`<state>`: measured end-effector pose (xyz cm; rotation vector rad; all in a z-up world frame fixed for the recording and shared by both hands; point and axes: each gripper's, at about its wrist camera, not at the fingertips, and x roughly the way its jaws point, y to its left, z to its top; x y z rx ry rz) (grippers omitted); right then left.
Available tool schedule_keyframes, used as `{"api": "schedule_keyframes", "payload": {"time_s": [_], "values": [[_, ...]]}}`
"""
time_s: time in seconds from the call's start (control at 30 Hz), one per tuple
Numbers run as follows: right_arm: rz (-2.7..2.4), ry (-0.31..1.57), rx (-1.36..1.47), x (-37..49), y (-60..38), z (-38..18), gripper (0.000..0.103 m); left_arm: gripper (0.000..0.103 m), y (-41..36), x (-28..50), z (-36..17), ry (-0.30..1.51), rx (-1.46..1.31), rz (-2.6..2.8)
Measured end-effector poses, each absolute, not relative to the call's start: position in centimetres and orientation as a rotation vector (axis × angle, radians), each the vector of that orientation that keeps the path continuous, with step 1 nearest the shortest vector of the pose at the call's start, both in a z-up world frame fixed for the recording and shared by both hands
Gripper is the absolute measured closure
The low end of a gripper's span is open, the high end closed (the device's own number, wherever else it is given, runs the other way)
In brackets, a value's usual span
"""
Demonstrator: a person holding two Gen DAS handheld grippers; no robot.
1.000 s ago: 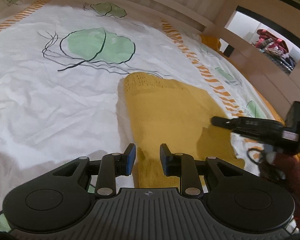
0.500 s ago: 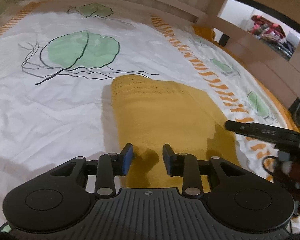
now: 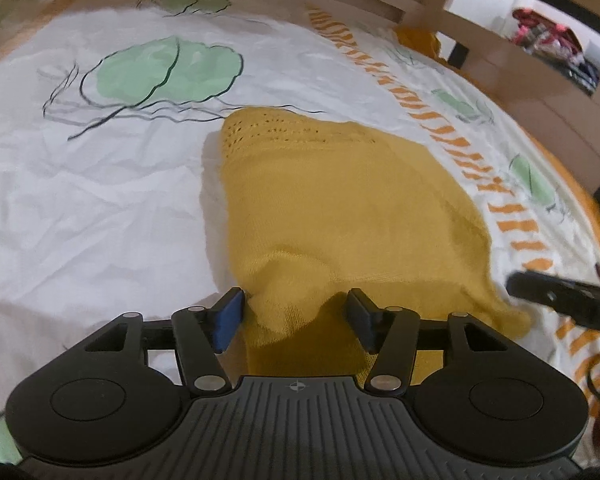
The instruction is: Fold small clothes
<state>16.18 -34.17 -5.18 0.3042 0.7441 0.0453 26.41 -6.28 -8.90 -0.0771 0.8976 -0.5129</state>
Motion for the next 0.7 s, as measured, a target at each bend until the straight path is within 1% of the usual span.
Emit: {"api": "schedule_keyframes", "payload": {"time_s": [0.03, 0.07, 0.27, 0.3, 0.37, 0.53, 0.7], "values": [[0.069, 0.743, 0.311, 15.9, -33.9, -5.0, 0.053, 0.049, -6.2, 26.3, -8.9, 0.899, -0.087, -0.509], [0.094, 0.746, 0.317, 15.6, -33.5, -4.8, 0.055, 0.049, -6.1, 26.2, -8.9, 0.898, -0.092, -0.507], [0.124, 0.803, 0.357, 16.1, -32.5, -6.1, 0.055, 0.049, -5.2, 25.6, -8.3, 0.884, -0.127, -0.505], [0.123, 0.809, 0.369, 16.1, -32.5, -6.2, 0.057, 0.049, -5.0, 25.6, -8.1, 0.884, -0.132, -0.503], [0.129, 0.814, 0.379, 16.1, -32.3, -6.3, 0.089, 0.049, -4.8, 25.7, -7.9, 0.885, -0.141, -0.498], [0.091, 0.76, 0.303, 15.3, -32.3, -5.0, 0.091, 0.049, -4.4, 25.8, -7.6, 0.889, -0.158, -0.499], [0.097, 0.84, 0.381, 15.5, -34.2, -6.9, 0.089, 0.049, -4.0, 26.1, -8.3, 0.929, -0.191, -0.493]]}}
